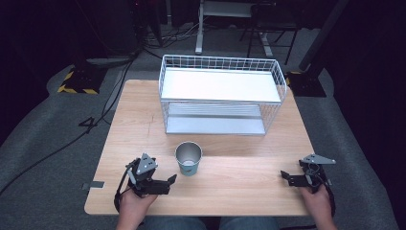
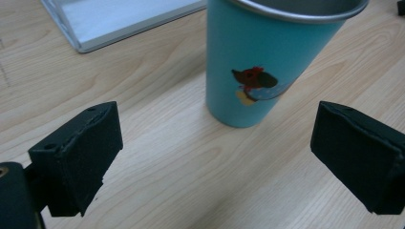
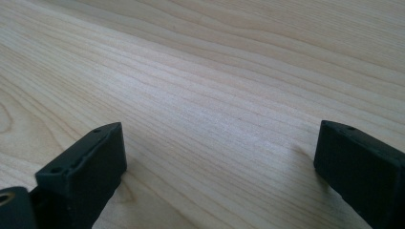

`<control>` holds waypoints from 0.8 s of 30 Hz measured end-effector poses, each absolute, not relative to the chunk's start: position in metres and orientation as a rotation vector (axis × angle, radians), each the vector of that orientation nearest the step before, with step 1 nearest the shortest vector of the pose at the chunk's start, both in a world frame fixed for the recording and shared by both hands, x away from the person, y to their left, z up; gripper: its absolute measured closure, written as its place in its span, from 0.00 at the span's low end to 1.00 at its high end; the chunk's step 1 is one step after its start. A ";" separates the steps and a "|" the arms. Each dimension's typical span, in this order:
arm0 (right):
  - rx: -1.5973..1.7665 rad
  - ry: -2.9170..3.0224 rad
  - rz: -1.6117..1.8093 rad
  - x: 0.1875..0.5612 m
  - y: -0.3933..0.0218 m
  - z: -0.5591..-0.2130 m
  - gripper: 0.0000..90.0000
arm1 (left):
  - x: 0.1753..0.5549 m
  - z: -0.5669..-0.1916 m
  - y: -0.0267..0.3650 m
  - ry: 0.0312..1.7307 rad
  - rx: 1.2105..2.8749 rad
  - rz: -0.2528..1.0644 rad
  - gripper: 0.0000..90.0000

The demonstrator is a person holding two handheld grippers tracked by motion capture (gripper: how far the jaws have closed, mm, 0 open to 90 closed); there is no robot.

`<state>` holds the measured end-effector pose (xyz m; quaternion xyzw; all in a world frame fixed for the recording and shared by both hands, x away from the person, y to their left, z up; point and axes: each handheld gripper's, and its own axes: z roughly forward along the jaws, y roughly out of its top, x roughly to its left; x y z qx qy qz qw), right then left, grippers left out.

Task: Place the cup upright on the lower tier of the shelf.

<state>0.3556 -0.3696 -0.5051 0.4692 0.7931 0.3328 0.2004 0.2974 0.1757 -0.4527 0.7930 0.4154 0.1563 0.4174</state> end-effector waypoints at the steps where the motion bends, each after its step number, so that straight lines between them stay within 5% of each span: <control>1: 1.311 2.216 0.930 0.356 -0.370 -0.505 0.04 | 0.297 -0.453 0.173 1.041 1.982 0.386 0.05; 24: 1.316 2.211 0.930 0.356 -0.369 -0.505 0.05 | 0.312 -0.489 0.129 1.014 1.914 0.340 0.10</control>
